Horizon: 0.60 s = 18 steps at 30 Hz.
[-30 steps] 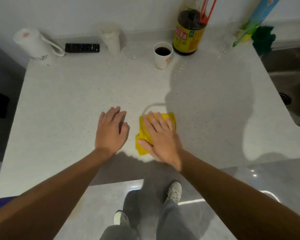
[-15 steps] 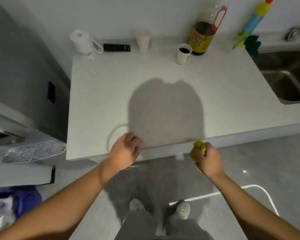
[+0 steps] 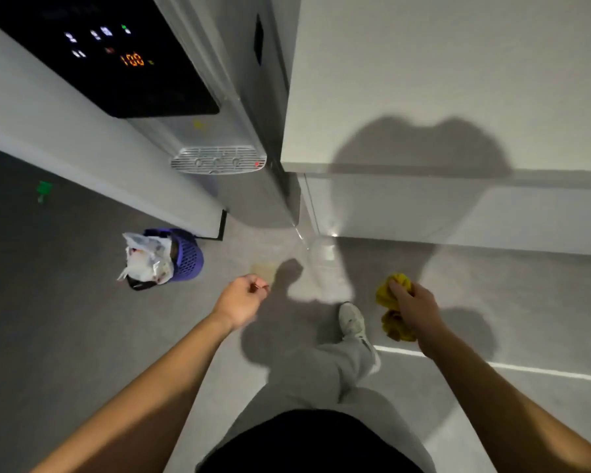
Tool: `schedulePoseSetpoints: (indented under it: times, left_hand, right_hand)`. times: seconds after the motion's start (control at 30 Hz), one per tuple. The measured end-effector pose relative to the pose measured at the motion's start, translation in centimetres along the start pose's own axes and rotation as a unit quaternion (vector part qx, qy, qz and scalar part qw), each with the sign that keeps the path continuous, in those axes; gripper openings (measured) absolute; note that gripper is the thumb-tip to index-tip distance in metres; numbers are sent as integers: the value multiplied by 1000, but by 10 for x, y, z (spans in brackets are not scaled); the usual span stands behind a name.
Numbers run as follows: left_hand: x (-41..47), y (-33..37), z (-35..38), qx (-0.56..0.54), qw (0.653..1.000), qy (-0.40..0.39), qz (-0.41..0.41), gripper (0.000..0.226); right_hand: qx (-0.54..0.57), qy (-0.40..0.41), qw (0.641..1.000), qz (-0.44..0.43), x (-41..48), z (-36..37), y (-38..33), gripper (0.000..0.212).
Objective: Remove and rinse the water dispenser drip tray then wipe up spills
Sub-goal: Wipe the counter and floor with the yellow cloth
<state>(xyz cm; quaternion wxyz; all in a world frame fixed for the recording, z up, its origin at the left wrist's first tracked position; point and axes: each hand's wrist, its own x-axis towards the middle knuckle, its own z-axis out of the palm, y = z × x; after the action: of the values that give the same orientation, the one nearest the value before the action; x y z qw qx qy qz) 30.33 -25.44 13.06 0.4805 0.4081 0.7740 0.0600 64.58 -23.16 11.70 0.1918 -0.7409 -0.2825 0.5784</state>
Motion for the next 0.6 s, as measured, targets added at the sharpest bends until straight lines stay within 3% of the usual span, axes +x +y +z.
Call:
schedulePoseSetpoints:
  times: [0.33, 0.43, 0.5, 0.6]
  left_hand:
    - [8, -158, -18, 21, 996, -5, -90, 17]
    - [51, -203, -15, 23, 996, -15, -83, 10]
    - [97, -237, -6, 21, 998, -13, -55, 18]
    - [184, -299, 17, 68, 997, -14, -17, 11]
  right_hand:
    - [42, -53, 992, 107, -8, 130, 87, 32]
    - [-20, -81, 990, 115, 21, 181, 111, 42]
    - [-69, -77, 988, 112, 57, 226, 134, 47]
    - [-109, -102, 986, 79, 123, 297, 178, 23]
